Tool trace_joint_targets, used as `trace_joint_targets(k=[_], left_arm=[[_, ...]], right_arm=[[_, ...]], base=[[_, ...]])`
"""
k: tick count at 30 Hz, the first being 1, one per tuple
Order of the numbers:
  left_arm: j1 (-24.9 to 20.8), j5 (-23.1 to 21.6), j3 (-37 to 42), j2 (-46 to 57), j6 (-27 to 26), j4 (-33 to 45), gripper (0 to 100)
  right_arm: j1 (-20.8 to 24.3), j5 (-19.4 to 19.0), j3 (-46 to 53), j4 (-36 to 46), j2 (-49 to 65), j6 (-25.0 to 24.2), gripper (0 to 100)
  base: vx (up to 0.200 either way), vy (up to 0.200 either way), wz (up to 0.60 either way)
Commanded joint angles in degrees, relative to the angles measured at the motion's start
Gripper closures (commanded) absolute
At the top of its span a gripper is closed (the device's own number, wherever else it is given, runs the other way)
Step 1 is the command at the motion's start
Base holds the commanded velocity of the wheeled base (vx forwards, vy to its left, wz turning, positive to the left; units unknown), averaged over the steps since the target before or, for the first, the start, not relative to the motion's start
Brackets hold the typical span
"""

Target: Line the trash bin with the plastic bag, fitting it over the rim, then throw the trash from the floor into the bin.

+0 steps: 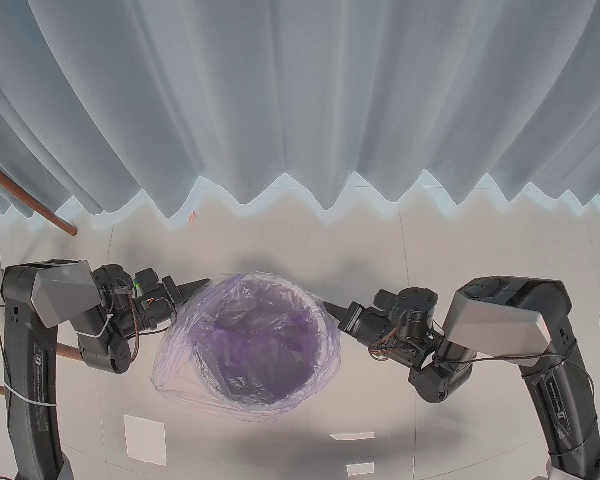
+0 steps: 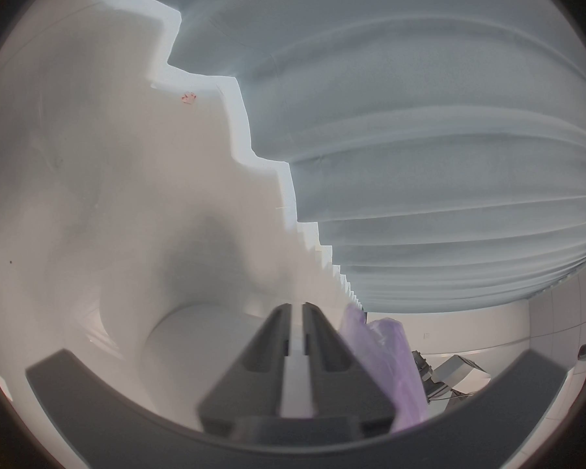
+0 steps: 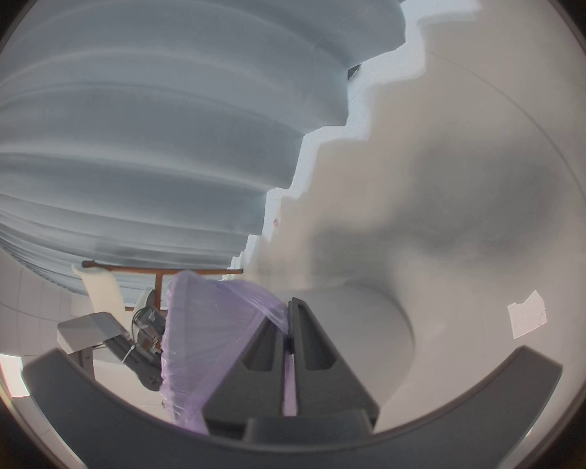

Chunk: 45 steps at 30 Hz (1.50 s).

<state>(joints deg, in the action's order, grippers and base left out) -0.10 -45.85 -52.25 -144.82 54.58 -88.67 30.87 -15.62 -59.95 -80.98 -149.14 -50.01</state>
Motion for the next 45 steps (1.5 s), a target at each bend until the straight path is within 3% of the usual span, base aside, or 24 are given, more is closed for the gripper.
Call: trace_joint_targets(k=[1,2,8,9,11,14,17,22,25,27,28,33,45], left_arm=[[0.36,-0.12,0.13,-0.72,-0.17,-0.01,0],[0.45,-0.12,0.31,-0.72,-0.17,-0.01,0],[1.24,-0.03,1.18,-0.11,0.27,-0.01,0],[2.38,-0.12,4.17,1.74,0.18,-0.1,0],[4.23,-0.29,6.72,4.73,0.35,-0.1,0],[6.43,-0.38,9.71,7.89,0.18,-0.1,0],[7.48,-0.21,12.87,11.32,-0.44,-0.1,0],[8.18,-0.12,25.79,22.83,-1.84,0.08,0],[8.45,0.85,30.98,25.21,-7.2,0.08,0],[8.89,1.46,33.0,25.82,-10.54,0.08,0],[9.06,1.82,35.81,26.52,-15.2,0.08,0],[7.92,1.82,39.33,26.17,-24.52,0.08,0],[8.1,1.73,40.47,25.21,-25.49,0.08,0]], right_arm=[[0.07,-0.12,0.54,-0.14,0.08,0.0,100],[0.07,-0.12,0.54,-0.49,0.25,-0.18,0],[-0.1,0.15,3.44,-4.89,2.27,-3.08,0],[-0.46,0.24,8.1,-9.02,5.17,-8.09,0],[-0.54,-0.03,11.7,-9.02,8.95,-11.69,0],[-1.25,-0.73,15.66,-9.02,12.29,-13.63,0],[-1.25,-0.64,17.24,-9.02,13.61,-10.46,0],[-1.51,-0.29,28.66,-9.02,17.13,5.53,0],[-1.07,0.67,33.5,-9.02,17.66,12.83,0],[-0.81,1.73,34.82,-9.02,17.57,15.03,0],[0.25,3.05,35.61,-9.02,17.39,16.78,0],[2.09,5.51,33.85,-8.93,16.6,17.22,0],[5.52,5.68,31.65,-9.02,13.52,17.05,0]], base=[[0.0,0.0,0.0],[0.0,0.0,0.0],[0.0,0.0,0.0],[0.0,0.0,0.0],[0.0,0.0,0.0],[0.0,0.0,0.0],[0.0,0.0,0.0],[0.0,0.0,0.0],[0.0,0.0,0.0],[0.0,0.0,0.0],[0.0,0.0,0.0],[0.0,0.0,0.0],[0.0,0.0,0.0]])
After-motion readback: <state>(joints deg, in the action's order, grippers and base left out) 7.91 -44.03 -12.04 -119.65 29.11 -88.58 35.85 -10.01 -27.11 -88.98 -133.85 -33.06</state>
